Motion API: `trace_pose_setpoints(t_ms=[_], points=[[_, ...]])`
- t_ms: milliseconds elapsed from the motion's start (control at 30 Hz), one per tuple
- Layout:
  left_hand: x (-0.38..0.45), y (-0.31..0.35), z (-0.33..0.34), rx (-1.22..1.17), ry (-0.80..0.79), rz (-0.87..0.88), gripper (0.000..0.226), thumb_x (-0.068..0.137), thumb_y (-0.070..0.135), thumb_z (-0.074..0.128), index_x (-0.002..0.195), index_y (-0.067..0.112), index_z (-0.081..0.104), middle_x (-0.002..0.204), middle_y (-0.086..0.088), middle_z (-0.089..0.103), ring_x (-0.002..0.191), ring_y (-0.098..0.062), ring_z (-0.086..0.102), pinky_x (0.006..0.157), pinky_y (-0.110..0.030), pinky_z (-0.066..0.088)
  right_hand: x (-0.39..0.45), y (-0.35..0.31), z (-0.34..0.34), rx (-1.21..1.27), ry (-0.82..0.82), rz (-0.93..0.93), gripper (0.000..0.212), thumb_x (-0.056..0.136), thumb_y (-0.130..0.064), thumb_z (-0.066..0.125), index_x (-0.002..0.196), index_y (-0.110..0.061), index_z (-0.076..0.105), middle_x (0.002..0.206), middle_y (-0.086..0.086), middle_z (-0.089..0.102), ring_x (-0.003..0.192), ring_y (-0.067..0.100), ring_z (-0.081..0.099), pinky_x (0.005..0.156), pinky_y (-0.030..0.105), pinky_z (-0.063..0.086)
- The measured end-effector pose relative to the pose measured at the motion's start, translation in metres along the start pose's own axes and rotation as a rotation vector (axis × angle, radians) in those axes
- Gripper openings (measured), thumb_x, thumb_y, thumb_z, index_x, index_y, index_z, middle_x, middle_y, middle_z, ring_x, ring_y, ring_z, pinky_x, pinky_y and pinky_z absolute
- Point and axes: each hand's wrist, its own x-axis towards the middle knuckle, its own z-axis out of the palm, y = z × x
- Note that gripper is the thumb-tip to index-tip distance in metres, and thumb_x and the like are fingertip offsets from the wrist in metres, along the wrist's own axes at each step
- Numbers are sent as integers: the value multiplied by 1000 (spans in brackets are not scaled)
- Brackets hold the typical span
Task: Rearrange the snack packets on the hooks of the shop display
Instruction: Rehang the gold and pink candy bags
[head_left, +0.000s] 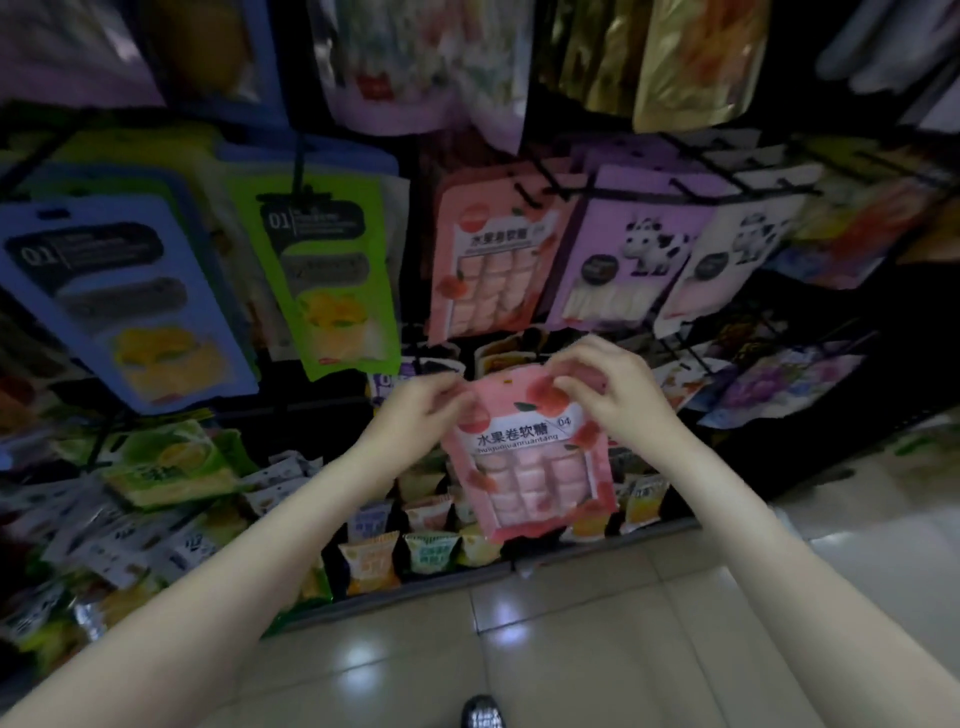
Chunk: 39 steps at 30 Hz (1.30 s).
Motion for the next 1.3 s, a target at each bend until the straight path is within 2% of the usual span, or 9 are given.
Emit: trace_pose_setpoints(t_ms=[133, 233, 367, 467, 700, 900, 1033, 1233, 1300], points=[[26, 49, -15, -25, 196, 86, 22, 94, 15, 53, 75, 21, 61, 71, 9, 65, 70, -2, 63, 65, -19, 47, 17, -10, -24, 5, 261, -62, 32, 86, -3, 61, 116, -10, 54, 111, -2, 54, 105, 5, 48, 95, 13, 35], [45, 76, -24, -3, 352, 96, 17, 95, 19, 51, 86, 13, 64, 77, 1, 66, 79, -19, 65, 72, -32, 50, 33, -17, -34, -39, 358, -166, 25, 88, -2, 54, 110, -10, 64, 111, 3, 43, 106, 5, 42, 96, 3, 28], [69, 91, -32, 50, 453, 57, 23, 95, 22, 51, 96, 7, 68, 84, -6, 68, 86, -28, 65, 78, -40, 51, 52, -22, -37, -5, 331, -134, 32, 92, 1, 48, 113, -14, 66, 126, 8, 36, 122, 13, 35, 106, 14, 26], [81, 94, -33, 114, 512, 18, 27, 96, 25, 49, 100, 6, 67, 91, -12, 69, 91, -31, 64, 80, -42, 51, 63, -21, -38, -17, 318, -146, 34, 91, 2, 49, 118, -12, 63, 136, 12, 31, 124, 4, 26, 103, 1, 17], [102, 95, -31, 133, 580, -49, 26, 95, 25, 50, 107, 10, 67, 95, -13, 70, 94, -31, 64, 83, -44, 50, 91, -10, -40, -78, 226, -90, 31, 91, 0, 49, 117, -9, 63, 144, 11, 23, 137, 24, 25, 92, -8, 10], [115, 96, -27, 221, 576, -100, 26, 95, 27, 48, 108, 15, 67, 101, -11, 70, 99, -31, 62, 79, -38, 48, 100, -3, -47, -64, 195, -76, 36, 90, 5, 49, 120, -8, 62, 146, 9, 23, 138, 23, 26, 110, 19, 18], [113, 94, -23, 291, 600, -96, 27, 97, 26, 46, 106, 11, 66, 98, -10, 70, 95, -30, 62, 63, -28, 34, 100, 1, -48, -106, 179, -117, 38, 90, 4, 47, 122, -12, 62, 147, 8, 24, 138, 20, 20, 105, 13, 18], [110, 91, -22, 330, 633, -84, 28, 96, 27, 46, 106, 8, 65, 93, -13, 70, 88, -33, 63, 65, -35, 46, 100, 2, -41, -173, 128, -113, 44, 92, 2, 47, 130, -19, 55, 149, 6, 19, 138, 23, 18, 103, 19, 29], [109, 90, -22, 356, 625, -64, 24, 95, 20, 47, 112, 10, 60, 94, -13, 68, 87, -33, 63, 65, -38, 49, 102, 0, -36, -310, 92, -98, 49, 91, -2, 49, 136, -23, 48, 152, 6, 11, 135, 28, 17, 98, 33, 40]])
